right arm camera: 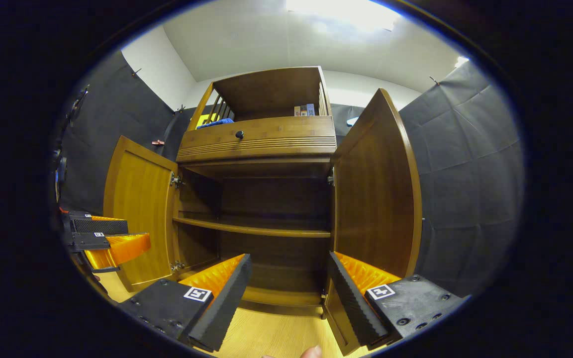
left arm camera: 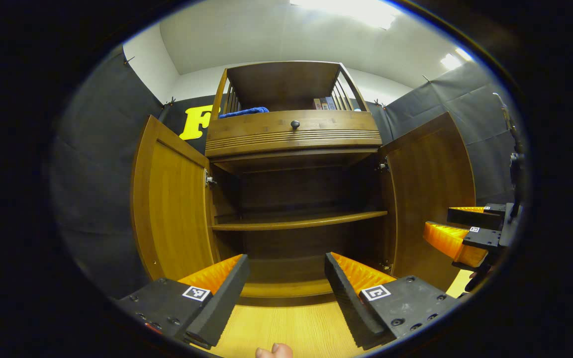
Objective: Open the right door of the double-door shoe cabinet with the right hand, and open the left door with the left hand.
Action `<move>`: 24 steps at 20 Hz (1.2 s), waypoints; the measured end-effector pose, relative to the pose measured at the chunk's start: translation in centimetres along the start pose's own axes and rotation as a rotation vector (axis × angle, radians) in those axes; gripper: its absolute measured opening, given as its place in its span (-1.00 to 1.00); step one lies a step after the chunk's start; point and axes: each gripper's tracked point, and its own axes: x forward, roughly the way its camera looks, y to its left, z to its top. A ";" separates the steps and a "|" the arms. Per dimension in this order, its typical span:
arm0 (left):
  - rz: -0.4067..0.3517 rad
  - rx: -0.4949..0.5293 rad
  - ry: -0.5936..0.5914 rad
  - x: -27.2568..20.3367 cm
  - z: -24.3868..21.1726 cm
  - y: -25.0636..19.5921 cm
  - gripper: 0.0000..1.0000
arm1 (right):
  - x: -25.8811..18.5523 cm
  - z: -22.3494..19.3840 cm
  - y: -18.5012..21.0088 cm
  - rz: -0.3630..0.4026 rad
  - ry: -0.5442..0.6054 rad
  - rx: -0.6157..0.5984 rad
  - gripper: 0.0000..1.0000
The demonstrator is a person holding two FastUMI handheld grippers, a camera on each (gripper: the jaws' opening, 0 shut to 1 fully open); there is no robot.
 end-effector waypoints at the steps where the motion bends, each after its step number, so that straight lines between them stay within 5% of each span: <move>1: 0.000 0.000 -0.001 0.0 0.0 -0.1 0.89 | 0.0 0.1 0.0 0.000 -0.001 0.000 0.94; 24: 0.001 0.003 -0.005 0.0 0.3 0.0 0.87 | 0.0 0.0 0.1 0.002 -0.008 0.000 0.94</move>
